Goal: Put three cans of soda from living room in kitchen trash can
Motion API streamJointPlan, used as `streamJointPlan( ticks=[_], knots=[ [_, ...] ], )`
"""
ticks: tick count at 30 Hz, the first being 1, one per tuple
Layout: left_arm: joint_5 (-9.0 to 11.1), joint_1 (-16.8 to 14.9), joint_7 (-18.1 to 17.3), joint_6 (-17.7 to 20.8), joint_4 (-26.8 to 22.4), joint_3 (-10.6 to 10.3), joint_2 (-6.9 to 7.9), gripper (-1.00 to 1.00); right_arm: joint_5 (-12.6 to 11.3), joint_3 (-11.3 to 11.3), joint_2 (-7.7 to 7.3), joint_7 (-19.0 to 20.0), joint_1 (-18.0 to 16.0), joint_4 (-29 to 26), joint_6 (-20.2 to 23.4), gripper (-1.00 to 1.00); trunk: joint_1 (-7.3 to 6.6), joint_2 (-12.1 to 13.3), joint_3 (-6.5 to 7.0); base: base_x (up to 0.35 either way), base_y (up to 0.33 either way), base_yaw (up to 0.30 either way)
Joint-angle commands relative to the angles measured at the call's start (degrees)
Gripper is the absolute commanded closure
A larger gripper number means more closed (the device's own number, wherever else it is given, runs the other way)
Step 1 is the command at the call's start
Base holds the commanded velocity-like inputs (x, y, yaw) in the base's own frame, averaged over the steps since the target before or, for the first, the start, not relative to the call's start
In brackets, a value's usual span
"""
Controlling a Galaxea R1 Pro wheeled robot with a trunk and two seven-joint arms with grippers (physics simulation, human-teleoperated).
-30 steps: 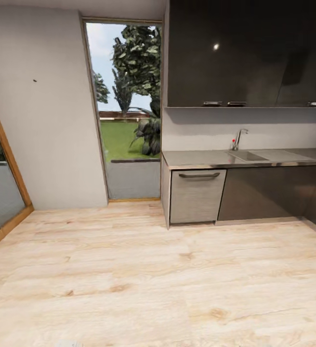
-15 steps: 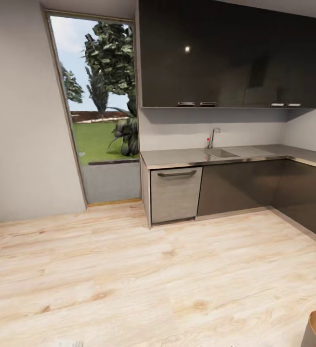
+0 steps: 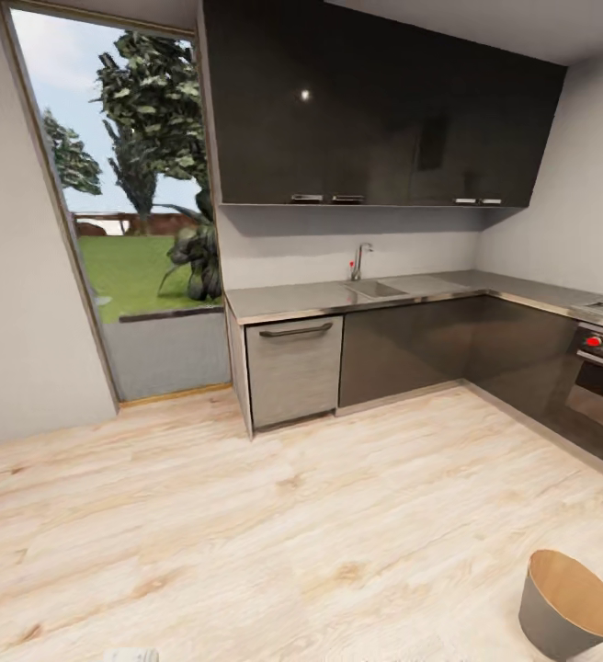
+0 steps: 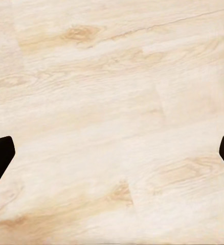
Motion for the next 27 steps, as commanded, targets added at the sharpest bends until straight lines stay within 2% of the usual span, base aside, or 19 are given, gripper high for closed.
streamJointPlan(
  ticks=[1,27],
  knots=[
    [0.0,0.0,0.0,0.0,0.0,0.0,0.00,-1.00,0.0,0.0,0.01,0.0,0.0,0.0,0.0,-1.00,0.00,0.0,0.00,0.000,0.000,-0.300],
    [0.0,0.0,0.0,0.0,0.2,0.0,0.00,-1.00,0.0,0.0,0.01,0.0,0.0,0.1,0.0,-1.00,0.00,0.0,0.00,0.000,0.000,-0.300]
  ],
)
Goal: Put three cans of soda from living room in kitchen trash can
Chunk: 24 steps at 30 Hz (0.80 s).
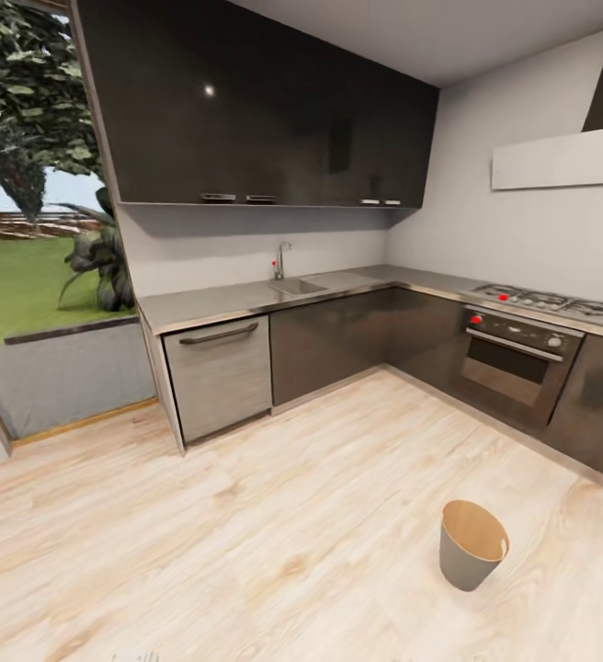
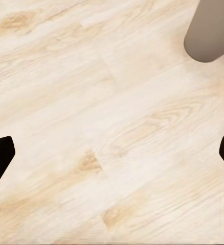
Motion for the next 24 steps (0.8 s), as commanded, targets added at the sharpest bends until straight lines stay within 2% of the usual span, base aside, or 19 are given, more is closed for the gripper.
streamJointPlan(
  ticks=[1,24],
  knots=[
    [0.0,0.0,0.0,0.0,0.0,0.0,0.00,-1.00,0.0,0.0,0.00,0.0,0.0,0.0,0.0,-1.00,0.00,0.0,0.00,0.000,0.000,-0.300],
    [0.0,0.0,0.0,0.0,0.0,-0.1,0.00,-1.00,0.0,0.0,-0.01,0.0,0.0,0.0,0.0,-1.00,0.00,0.0,0.00,0.000,0.000,-0.300]
  ],
)
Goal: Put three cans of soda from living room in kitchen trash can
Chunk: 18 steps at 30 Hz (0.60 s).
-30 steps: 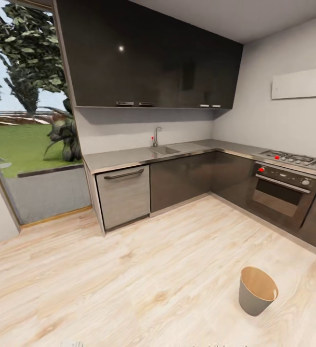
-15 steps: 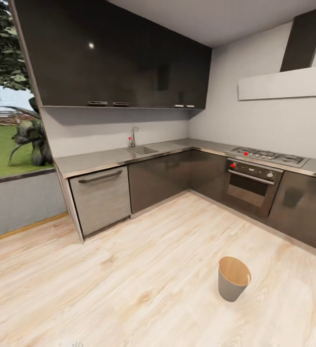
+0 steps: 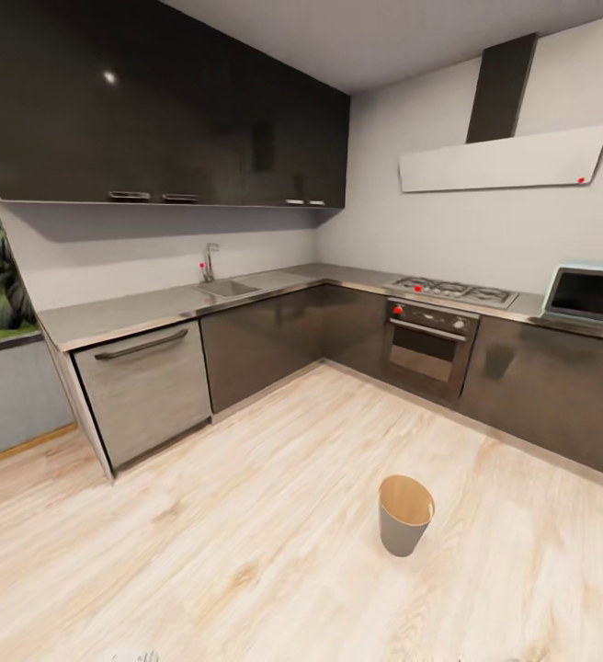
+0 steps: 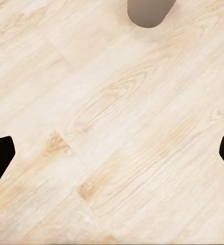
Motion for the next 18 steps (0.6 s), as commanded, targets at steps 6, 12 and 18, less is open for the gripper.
streamJointPlan(
  ticks=[6,12,18],
  knots=[
    [0.0,0.0,0.0,0.0,0.0,0.1,0.00,-1.00,0.0,0.0,0.02,0.0,0.0,0.0,-0.1,-1.00,0.00,0.0,0.00,0.158,0.000,-0.170],
    [0.0,0.0,-0.1,0.1,0.0,0.1,0.00,-1.00,0.0,0.0,0.02,0.0,0.0,0.0,-0.1,-1.00,0.00,0.0,0.00,0.316,0.000,-0.027],
    [0.0,0.0,0.0,0.1,0.0,0.1,0.00,-1.00,0.0,0.0,0.02,0.0,0.0,0.0,-0.1,-1.00,0.00,0.0,0.00,0.341,0.000,-0.004]
  ],
)
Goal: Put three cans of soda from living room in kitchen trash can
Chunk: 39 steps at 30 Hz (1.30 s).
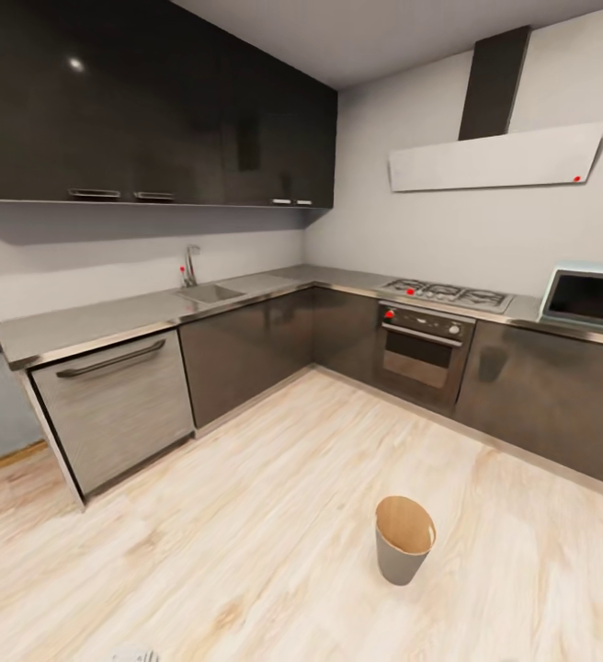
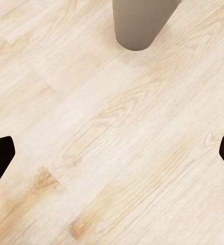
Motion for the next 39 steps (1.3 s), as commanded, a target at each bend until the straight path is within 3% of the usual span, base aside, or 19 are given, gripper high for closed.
streamJointPlan(
  ticks=[1,15,19,39],
  knots=[
    [0.0,0.0,0.0,0.0,0.0,0.0,0.00,-1.00,0.0,0.0,0.00,0.0,0.0,0.0,0.0,-1.00,0.00,0.0,0.00,0.344,0.000,-0.002],
    [0.0,0.0,0.0,0.0,0.0,0.0,0.00,-1.00,0.0,0.1,0.00,0.0,0.0,0.0,0.0,-1.00,0.00,0.0,0.00,0.345,0.000,0.000],
    [-0.3,0.3,0.0,-0.1,0.5,-0.2,-1.31,-1.00,0.1,0.2,0.74,0.2,1.3,-0.1,0.3,-1.00,0.00,0.0,0.00,0.000,0.000,0.000],
    [-0.3,0.3,0.0,-0.1,0.5,-0.2,-1.32,-1.00,0.1,0.2,0.74,0.2,2.0,-0.1,0.3,-1.00,0.00,0.0,0.00,0.000,0.000,0.000]
  ],
)
